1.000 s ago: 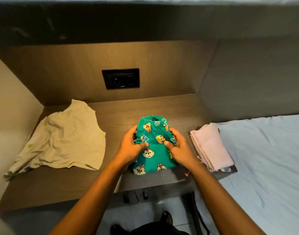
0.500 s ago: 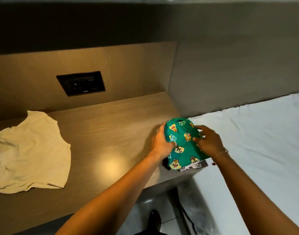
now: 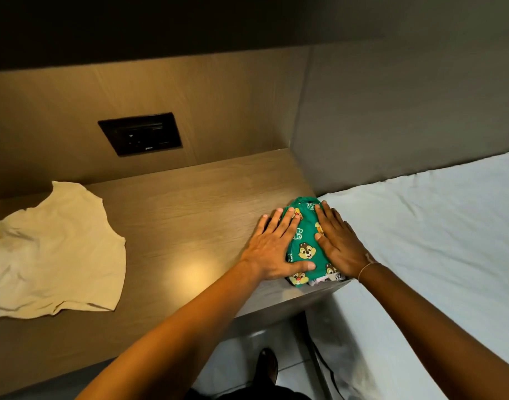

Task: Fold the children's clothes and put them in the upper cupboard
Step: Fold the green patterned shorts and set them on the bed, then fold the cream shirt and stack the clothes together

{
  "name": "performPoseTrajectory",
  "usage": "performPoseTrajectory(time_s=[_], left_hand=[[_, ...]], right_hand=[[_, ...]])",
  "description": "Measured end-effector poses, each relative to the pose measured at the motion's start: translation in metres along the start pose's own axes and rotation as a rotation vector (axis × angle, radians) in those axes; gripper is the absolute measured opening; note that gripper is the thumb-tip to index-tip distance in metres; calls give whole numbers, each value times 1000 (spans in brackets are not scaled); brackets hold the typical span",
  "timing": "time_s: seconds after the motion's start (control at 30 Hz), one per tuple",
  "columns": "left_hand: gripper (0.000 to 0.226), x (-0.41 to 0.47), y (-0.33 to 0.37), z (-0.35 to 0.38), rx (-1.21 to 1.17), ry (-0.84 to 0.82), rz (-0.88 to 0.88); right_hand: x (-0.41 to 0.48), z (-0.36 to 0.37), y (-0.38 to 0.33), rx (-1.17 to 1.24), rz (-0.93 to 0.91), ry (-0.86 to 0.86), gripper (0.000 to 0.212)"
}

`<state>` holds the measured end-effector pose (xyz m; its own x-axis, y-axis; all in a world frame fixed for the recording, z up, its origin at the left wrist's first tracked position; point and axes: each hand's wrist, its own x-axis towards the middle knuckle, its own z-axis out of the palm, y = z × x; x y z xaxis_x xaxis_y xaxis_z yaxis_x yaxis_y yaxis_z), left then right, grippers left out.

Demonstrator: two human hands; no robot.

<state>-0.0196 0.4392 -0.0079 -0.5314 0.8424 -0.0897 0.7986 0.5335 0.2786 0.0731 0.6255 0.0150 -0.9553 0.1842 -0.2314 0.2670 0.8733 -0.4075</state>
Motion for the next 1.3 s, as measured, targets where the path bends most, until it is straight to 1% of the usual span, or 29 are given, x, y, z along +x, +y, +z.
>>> performPoseTrajectory(time_s=[0.07,0.13,0.2,0.27,0.33,0.4,0.47,0.53,0.6,0.67,0.8,0.87,0.9,0.97,1.1,1.2,1.3], left_hand=[[110,-6,0,-4,-25,23,-4],[100,-22,-10,-11,-82,109,-58],[86,-50,-32,-17,-144,221,-158],[76,-89,-63,-22,-155,316,-299],[73,-131,-96,-27,-114,377,-491],[72,-176,-123,-28,-78,416,-705],[73,-218,-140,-23,-67,376,-855],[74,-252,-149,-13,-73,301,-933],[72,-281,-152,-3,-56,261,-950],[70,-307,-150,5,-42,259,-901],[57,-355,-146,20,-146,392,-772],[50,-371,-146,25,-163,436,-719],[48,-377,-147,27,-162,445,-711],[44,-382,-151,27,-156,467,-704],[34,-381,-171,13,-130,515,-706],[30,-374,-193,-4,-89,469,-725],[28,-358,-208,-24,-45,411,-779]], right_hand=[[-1,-5,-4,-14,11,2,64],[-3,-11,-13,2,3,103,62],[-1,-17,-33,54,-49,236,61],[12,-13,-67,86,-159,286,63],[33,2,-110,68,-279,217,65],[59,28,-164,35,-408,89,63],[85,57,-221,1,-534,-12,61],[105,84,-276,-64,-633,-73,59],[120,107,-325,-149,-735,-113,58],[132,123,-360,-243,-807,-124,61],[158,141,-393,-414,-849,-174,74],[169,143,-393,-474,-836,-243,68],[172,144,-390,-496,-823,-265,62],[171,142,-378,-509,-794,-241,56],[148,125,-336,-461,-648,-156,61],[111,108,-293,-466,-517,-71,62],[61,98,-255,-448,-504,-16,60]])
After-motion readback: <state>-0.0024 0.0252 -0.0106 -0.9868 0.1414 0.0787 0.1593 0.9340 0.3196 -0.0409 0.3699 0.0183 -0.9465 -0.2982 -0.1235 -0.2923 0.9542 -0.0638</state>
